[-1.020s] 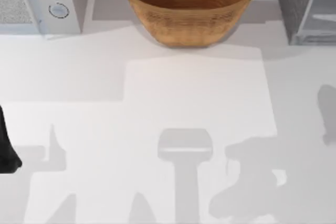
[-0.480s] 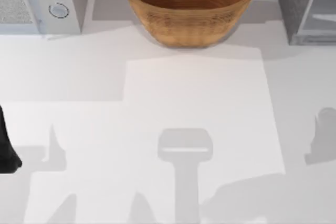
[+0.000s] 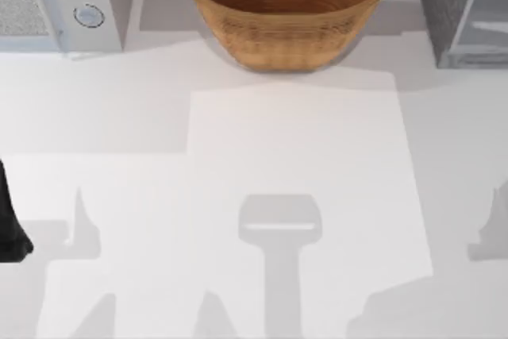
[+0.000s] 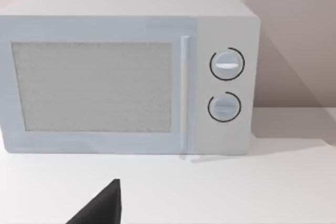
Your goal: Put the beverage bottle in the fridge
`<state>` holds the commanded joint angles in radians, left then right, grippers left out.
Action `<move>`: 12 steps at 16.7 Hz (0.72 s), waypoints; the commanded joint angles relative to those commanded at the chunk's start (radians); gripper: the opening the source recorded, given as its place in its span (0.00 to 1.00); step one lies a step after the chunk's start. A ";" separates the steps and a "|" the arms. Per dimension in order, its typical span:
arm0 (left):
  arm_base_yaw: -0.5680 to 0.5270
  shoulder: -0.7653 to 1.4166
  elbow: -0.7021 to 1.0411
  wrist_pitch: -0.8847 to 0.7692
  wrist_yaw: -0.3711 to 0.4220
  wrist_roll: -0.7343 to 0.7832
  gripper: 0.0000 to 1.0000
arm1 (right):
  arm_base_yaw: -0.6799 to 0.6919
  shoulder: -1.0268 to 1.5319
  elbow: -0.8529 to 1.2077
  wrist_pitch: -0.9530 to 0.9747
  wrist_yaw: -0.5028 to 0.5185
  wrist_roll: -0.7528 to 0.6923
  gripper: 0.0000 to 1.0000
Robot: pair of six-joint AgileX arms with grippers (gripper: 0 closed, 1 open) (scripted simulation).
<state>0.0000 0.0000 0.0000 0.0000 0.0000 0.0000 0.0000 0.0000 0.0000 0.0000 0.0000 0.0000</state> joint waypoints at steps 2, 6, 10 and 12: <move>0.000 0.000 0.000 0.000 0.000 0.000 1.00 | 0.000 0.000 0.000 0.000 0.000 0.000 0.01; 0.000 0.000 0.000 0.000 0.000 0.000 1.00 | -0.005 0.014 0.008 0.009 -0.004 0.001 0.01; 0.000 0.000 0.000 0.000 0.000 0.000 1.00 | -0.031 0.161 0.101 0.115 -0.025 0.007 0.01; 0.000 0.000 0.000 0.000 0.000 0.000 1.00 | -0.051 0.298 0.176 0.201 -0.044 0.012 0.01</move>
<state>0.0000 0.0000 0.0000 0.0000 0.0000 0.0000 -0.0512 0.2981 0.1763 0.2010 -0.0435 0.0121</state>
